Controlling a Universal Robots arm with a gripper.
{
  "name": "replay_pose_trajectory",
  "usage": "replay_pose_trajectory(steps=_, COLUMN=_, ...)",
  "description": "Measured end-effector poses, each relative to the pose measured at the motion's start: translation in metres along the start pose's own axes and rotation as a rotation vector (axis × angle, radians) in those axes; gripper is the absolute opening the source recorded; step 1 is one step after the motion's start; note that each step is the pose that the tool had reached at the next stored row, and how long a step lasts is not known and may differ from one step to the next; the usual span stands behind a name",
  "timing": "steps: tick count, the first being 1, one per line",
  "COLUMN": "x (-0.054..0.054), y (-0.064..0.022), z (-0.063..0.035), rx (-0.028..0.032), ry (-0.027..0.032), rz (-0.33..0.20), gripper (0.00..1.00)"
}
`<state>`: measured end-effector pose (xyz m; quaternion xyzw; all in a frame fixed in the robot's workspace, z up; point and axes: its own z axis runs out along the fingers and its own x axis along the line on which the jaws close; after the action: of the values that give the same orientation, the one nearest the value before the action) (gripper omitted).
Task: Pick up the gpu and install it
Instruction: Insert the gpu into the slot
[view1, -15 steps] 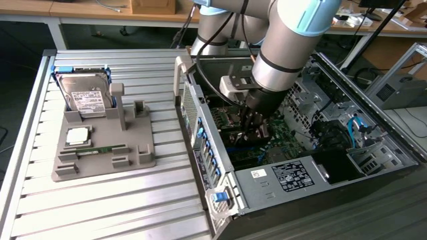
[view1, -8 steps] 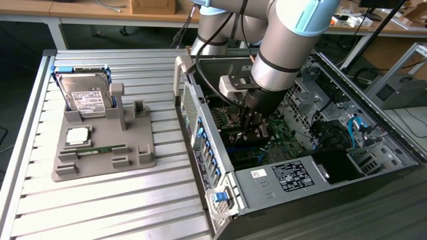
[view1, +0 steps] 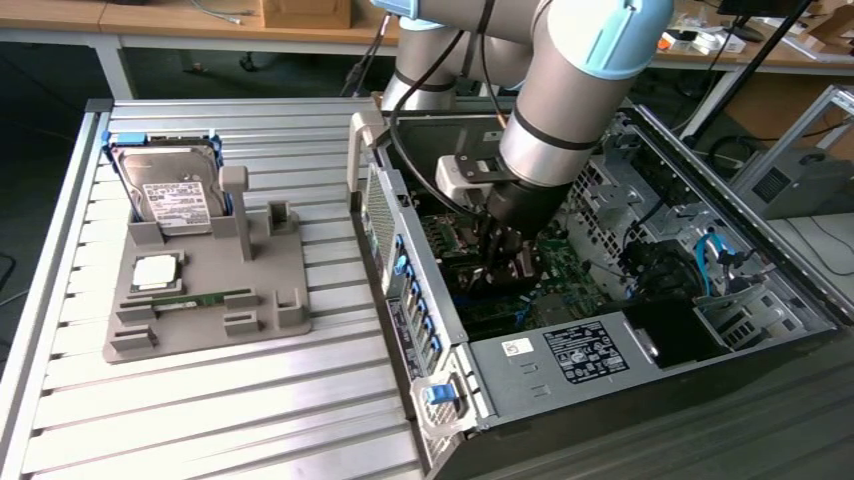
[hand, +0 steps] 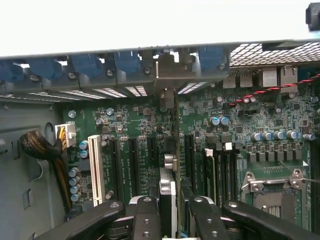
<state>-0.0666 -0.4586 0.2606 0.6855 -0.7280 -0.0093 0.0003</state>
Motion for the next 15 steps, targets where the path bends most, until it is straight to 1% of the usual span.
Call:
replay_pose_trajectory(steps=3, x=-0.0001, y=0.0002, z=0.0005, rx=0.0003, ry=-0.0006, rz=0.0, gripper=0.27)
replay_pose_trajectory(steps=9, x=0.0002, y=0.0039, z=0.0005, rx=0.0005, ry=-0.0006, rz=0.0, gripper=0.27)
replay_pose_trajectory(steps=15, x=0.0002, y=0.0042, z=0.0005, rx=0.0003, ry=-0.0005, rz=0.0, gripper=0.27)
